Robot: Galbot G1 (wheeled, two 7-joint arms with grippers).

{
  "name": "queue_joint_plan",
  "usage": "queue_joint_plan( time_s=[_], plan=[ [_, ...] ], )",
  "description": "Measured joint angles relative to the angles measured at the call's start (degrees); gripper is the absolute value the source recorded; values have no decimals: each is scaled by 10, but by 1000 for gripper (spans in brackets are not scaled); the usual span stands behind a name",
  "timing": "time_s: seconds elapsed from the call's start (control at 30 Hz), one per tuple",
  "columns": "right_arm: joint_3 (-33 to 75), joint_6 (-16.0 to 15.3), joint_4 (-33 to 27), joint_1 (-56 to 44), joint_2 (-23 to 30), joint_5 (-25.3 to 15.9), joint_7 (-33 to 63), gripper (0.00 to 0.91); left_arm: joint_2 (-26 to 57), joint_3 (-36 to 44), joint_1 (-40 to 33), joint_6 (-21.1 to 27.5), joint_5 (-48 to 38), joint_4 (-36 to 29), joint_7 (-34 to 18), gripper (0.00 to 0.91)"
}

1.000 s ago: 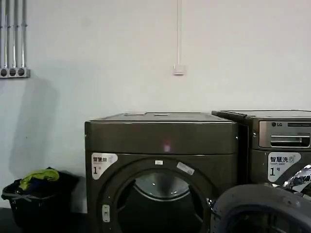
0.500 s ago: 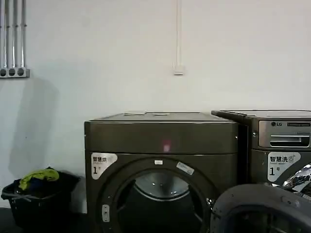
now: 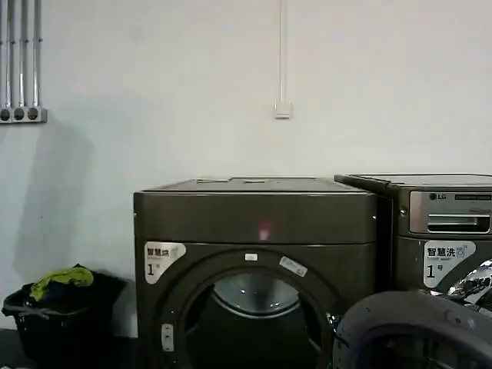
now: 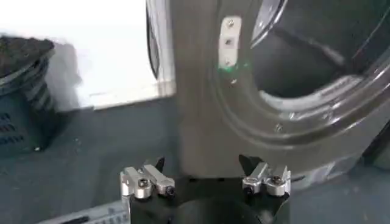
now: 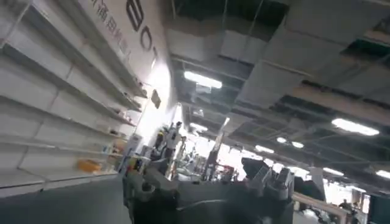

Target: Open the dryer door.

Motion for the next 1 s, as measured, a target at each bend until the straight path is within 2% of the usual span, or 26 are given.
queue_joint_plan(
  time_s=[0.3,0.47,0.73,1.0],
  plan=[
    [-16,3,-7,-2,-7,-7,0,907,92,28,-3,0,-61,76,-16,907],
    [-25,3,-11,-1,-13,-8,0,907,160,68,-15,0,-85,89,-5,907],
    [-49,4,-9,14,-14,-13,0,907,250,109,-8,-1,-176,64,-44,907],
    [-72,19,-20,27,-14,-26,-3,907,320,134,-8,0,-295,78,-123,907]
  ],
)
